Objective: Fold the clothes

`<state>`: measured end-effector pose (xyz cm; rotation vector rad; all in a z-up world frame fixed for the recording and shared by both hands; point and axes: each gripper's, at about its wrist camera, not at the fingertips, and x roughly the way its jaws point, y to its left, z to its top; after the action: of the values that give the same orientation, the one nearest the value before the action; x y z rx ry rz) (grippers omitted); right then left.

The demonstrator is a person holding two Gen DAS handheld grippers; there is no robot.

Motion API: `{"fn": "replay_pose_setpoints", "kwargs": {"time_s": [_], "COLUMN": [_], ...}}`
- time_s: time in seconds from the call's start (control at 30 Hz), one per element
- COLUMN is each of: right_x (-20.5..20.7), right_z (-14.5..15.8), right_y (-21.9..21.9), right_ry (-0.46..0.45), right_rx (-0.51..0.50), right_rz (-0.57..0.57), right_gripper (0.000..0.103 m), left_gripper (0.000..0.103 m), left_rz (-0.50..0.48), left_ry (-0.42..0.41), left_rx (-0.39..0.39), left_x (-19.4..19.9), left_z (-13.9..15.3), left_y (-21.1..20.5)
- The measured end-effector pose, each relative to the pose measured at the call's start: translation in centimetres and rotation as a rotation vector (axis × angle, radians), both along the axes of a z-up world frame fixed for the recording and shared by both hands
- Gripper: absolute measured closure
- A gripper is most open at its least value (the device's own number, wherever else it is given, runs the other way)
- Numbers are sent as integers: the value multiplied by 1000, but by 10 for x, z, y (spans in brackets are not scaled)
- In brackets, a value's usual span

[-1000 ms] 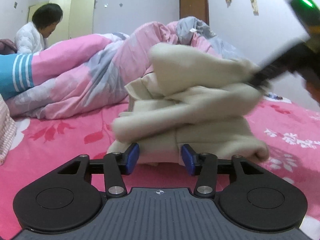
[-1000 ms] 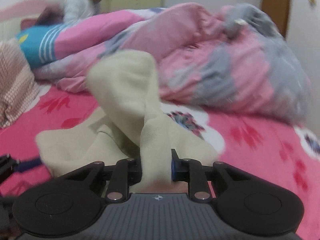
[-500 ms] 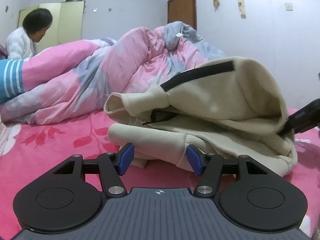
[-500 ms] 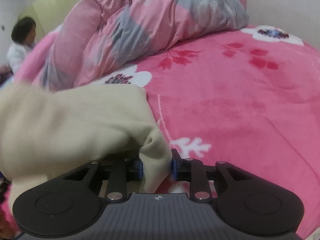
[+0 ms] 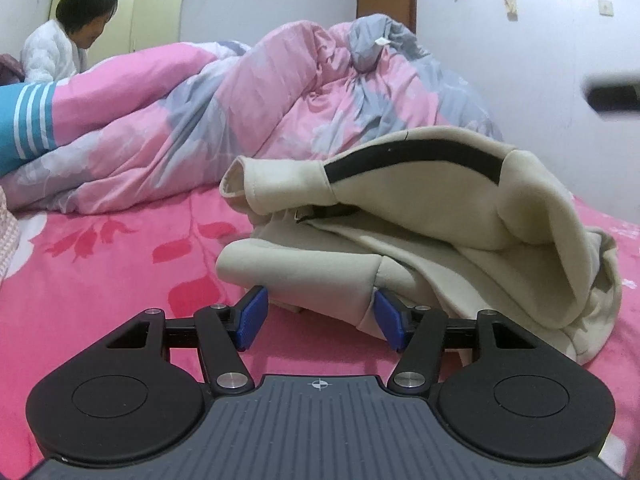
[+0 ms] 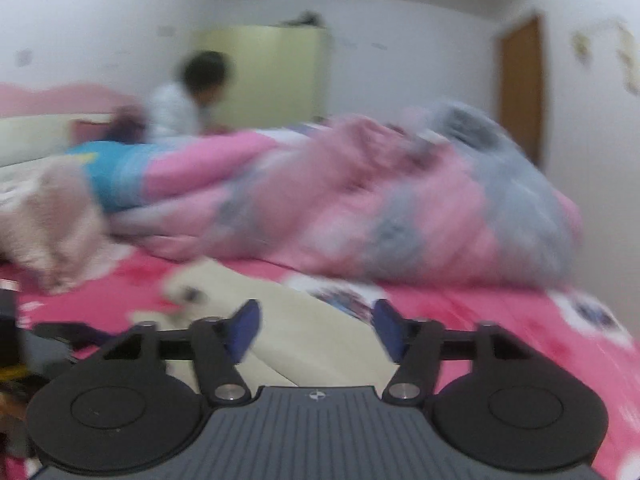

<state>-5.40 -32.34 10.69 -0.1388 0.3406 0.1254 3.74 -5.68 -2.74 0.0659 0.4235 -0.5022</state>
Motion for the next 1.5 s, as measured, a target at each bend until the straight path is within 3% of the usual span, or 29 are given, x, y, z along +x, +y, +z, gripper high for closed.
{"fn": "replay_pose_setpoints", "kwargs": {"time_s": [0.2,0.33,0.43,0.5,0.53,0.6,0.7,0.97,1.13,1.23,1.5], "right_x": [57,96,122,131,133,128,115,88,72,69,70], "right_z": [-15,-39,-59,-66,-68,-68,-62,-47,-63,-76,-85], "right_y": [81,106,100,86,78,62,41,0,-27,-28,16], "right_ry": [37,163,303,367,387,383,342,262,283,289,218], "right_rx": [-179,-250,-225,-157,-117,-54,-5,-5,15,14,-207], "right_rz": [137,107,42,7,-10,-44,-78,-182,-251,-238,-175], "right_gripper": [31,31,33,60,67,88,94,98,98,97,93], "left_gripper": [44,44,44,44,44,44,44,44,43,42,41], "left_rz": [3,2,0,0,0,-1,-3,-5,-9,-4,4], "left_ry": [33,60,65,66,66,65,61,46,44,45,57], "left_rx": [0,-6,-6,-6,-6,-7,-10,-18,-19,-19,-17], "left_x": [4,7,8,7,7,7,7,5,4,4,7], "left_z": [-4,-5,-5,-5,-5,-5,-5,-4,-4,-4,-4], "left_y": [1,2,2,2,2,2,2,2,3,3,3]}}
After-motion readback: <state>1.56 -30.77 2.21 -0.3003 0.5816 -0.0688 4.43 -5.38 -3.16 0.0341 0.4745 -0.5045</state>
